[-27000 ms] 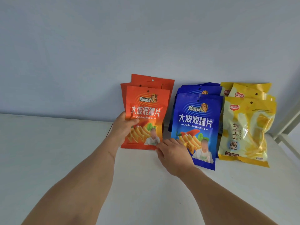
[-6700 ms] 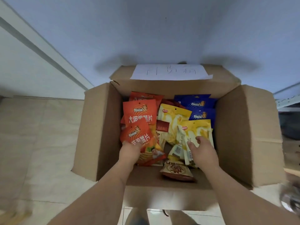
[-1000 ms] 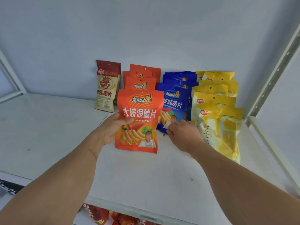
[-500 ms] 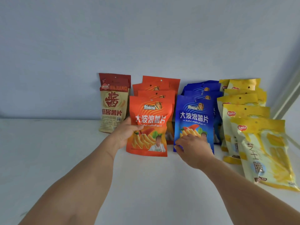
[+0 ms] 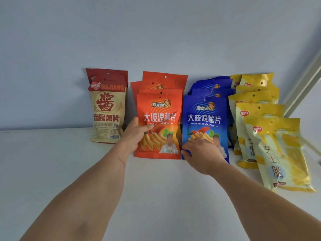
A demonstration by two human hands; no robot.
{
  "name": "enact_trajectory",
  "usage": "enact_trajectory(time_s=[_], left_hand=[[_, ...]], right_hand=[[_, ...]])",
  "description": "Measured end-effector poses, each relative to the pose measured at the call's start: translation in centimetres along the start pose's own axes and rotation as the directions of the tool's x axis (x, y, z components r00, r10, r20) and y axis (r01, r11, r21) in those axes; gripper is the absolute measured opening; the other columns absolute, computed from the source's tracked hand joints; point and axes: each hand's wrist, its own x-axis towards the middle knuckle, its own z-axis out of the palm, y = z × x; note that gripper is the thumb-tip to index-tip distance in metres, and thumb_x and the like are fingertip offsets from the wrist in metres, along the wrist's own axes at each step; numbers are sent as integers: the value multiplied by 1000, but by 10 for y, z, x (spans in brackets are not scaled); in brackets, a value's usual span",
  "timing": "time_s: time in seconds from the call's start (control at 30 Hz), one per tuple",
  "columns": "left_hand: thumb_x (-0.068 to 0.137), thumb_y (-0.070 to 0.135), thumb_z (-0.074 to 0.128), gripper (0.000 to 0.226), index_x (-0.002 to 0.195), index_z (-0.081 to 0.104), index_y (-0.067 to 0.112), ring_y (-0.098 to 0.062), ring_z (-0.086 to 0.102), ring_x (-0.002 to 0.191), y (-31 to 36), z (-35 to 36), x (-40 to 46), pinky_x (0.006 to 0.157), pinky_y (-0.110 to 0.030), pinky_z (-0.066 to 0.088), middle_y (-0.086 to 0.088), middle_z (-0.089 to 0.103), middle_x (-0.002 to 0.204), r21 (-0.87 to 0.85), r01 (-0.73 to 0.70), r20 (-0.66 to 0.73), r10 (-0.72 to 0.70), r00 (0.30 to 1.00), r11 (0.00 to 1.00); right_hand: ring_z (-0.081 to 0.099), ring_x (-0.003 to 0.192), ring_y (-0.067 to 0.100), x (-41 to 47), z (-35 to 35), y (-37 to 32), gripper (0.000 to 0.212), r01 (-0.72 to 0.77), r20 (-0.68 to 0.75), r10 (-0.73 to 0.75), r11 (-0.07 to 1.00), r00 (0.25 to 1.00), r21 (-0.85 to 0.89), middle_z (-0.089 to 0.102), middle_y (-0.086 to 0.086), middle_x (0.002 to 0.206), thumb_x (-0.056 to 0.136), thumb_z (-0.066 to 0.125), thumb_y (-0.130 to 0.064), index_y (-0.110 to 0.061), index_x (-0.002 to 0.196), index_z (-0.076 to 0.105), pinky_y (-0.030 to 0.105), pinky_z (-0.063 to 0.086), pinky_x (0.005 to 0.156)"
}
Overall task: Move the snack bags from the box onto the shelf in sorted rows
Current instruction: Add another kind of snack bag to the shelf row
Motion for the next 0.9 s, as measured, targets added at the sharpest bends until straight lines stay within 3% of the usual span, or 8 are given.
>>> enact_trajectory(time_s=[0.13,0.3,0.43,0.5,0.57,0.7,0.8,0.9], left_hand=[[81,34,82,55,128,55,20,-17,68,105,0,1,-7,94,-43,55,5,70,115,103,-78,-93,87,992,992],[86,36,78,73,146,40,19,-18,60,111,0,3,-23,95,-38,49,2,60,125,82,-102,-175,115,978,991],[93,37,69,67,149,38,14,-17,56,115,2,4,-45,88,-30,40,-1,57,128,150,-113,-291,153,944,982],[96,37,63,57,144,45,12,-21,58,118,1,-1,-63,87,-30,41,-3,61,130,322,-113,-366,234,901,940],[99,33,58,39,132,56,13,-25,62,112,-4,-8,-87,83,-33,44,-4,66,123,635,-135,-302,405,863,761],[103,30,45,28,115,66,16,-25,62,101,-19,-27,-151,78,-37,47,-2,67,114,974,-198,103,555,826,114],[105,28,37,33,120,64,17,-24,60,105,-29,-46,-209,84,-36,44,-2,65,120,985,-148,170,486,857,-85],[105,25,36,33,122,62,16,-25,57,109,-40,-66,-280,88,-36,41,-2,62,122,987,-53,115,442,890,-151]], right_hand=[[51,120,13,0,3,1,34,-41,11,41,999,999,-8,61,-14,122,104,36,-50,-33,118,61,54,28,110],[52,117,14,-2,5,0,34,-36,0,36,999,999,-26,62,-12,117,104,35,-49,-31,114,62,52,30,108],[53,112,14,-3,6,1,34,-39,-38,38,998,999,-42,63,-12,112,103,35,-48,-32,110,64,46,34,97],[55,109,14,-6,5,-3,34,-17,-59,13,997,998,-70,63,-11,111,104,34,-46,-30,110,63,39,37,89],[57,104,16,-11,6,-10,34,37,-106,-46,996,993,-85,65,-8,107,105,34,-41,-25,110,63,34,41,84],[58,106,24,-29,16,-35,33,199,-174,-221,971,960,-136,67,2,113,103,37,-33,-16,115,63,36,45,84],[56,113,26,-51,20,-65,33,343,-175,-376,919,910,-192,66,1,113,104,36,-32,-19,112,65,39,42,94],[57,104,24,-80,27,-101,33,495,-197,-519,854,832,-161,66,-1,106,104,34,-33,-20,107,64,36,44,90]])
